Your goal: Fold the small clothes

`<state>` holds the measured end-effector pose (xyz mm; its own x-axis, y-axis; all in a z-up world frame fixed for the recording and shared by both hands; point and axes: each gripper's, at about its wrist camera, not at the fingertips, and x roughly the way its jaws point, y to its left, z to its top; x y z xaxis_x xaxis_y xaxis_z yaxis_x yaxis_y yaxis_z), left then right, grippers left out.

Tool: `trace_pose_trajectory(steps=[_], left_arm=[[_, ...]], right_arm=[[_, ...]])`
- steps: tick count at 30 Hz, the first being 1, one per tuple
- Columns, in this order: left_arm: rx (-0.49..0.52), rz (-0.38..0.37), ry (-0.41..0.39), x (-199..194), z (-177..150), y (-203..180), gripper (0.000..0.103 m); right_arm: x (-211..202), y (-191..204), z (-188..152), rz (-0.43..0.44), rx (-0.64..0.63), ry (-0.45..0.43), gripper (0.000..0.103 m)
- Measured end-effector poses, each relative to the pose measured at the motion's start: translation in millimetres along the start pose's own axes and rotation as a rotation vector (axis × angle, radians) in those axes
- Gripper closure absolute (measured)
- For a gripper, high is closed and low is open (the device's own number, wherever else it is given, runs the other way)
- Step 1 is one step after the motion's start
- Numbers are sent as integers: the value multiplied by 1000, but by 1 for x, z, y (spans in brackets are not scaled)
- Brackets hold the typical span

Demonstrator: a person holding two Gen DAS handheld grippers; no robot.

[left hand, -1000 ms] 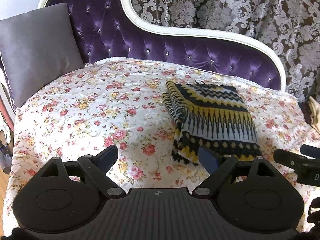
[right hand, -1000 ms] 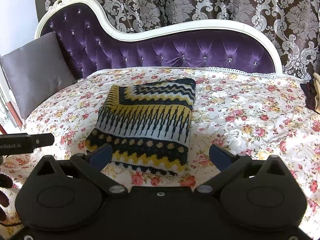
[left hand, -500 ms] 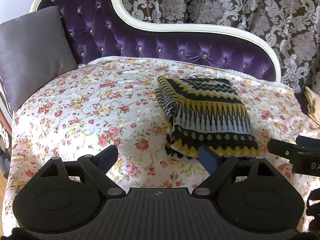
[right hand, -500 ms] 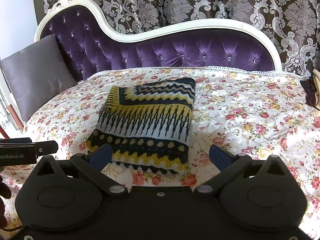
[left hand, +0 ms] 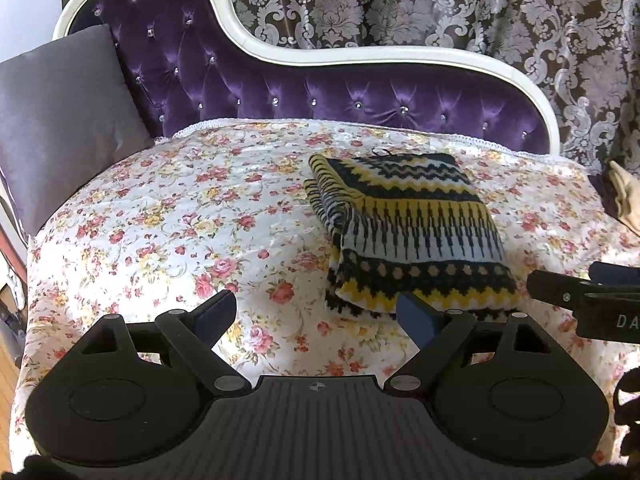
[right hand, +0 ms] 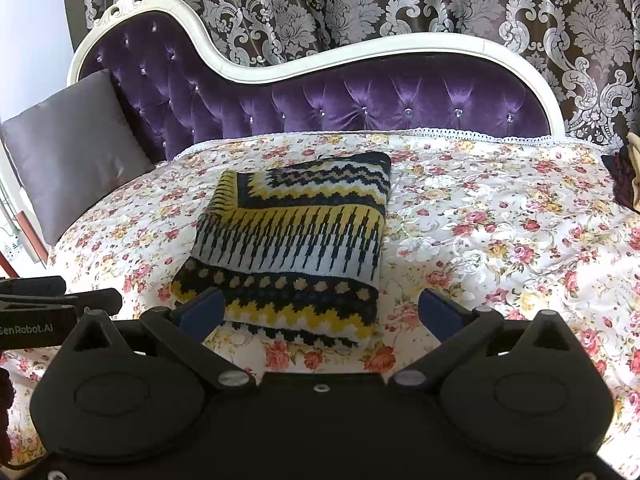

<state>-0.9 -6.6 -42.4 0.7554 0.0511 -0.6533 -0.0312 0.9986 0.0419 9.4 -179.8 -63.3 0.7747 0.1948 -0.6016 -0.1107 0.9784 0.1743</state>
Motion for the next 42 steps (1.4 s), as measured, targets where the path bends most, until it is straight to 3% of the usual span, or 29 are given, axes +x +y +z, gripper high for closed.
trace_pose_trajectory(steps=[11, 42], left_arm=[[6, 33, -27, -7, 4, -3, 16], [-11, 36, 15, -2, 3, -6, 16]], right_arm=[[0, 2, 2, 4, -5, -2, 0], [2, 1, 2, 5, -3, 0, 0]])
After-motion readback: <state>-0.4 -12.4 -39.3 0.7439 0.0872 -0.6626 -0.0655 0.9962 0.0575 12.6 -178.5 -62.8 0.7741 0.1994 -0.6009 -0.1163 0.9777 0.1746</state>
